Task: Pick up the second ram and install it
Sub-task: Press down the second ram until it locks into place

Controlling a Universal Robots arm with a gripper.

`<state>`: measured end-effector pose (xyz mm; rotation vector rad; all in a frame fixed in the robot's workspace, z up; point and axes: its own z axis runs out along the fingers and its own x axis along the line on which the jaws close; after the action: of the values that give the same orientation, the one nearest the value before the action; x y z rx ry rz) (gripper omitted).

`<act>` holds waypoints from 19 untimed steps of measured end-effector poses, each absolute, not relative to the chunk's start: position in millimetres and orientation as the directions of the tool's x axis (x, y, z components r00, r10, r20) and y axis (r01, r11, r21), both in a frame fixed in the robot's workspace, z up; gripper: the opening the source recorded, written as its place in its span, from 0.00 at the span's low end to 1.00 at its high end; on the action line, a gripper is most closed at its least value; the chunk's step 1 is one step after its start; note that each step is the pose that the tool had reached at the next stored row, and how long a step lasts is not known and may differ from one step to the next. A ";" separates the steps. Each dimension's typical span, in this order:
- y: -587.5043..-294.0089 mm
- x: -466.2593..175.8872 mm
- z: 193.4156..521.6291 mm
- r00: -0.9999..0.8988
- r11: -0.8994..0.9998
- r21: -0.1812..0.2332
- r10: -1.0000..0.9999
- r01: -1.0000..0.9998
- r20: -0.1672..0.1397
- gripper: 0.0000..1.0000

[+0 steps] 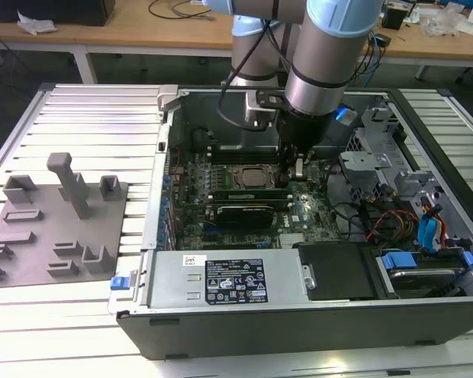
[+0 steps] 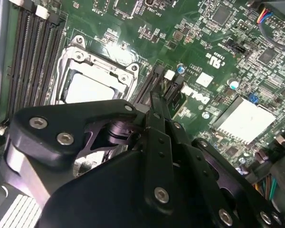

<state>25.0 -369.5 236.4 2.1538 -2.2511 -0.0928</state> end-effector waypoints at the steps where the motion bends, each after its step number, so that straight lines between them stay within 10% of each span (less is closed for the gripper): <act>1: -369.6 25.2 232.4 -0.043 0.041 0.061 -0.999 -0.997 -0.023 0.11; 19: -371.7 -48.2 238.5 -0.037 0.036 0.045 -0.999 -0.998 -0.025 0.11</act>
<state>-48.2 -371.7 238.5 2.1707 -2.2520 -0.0781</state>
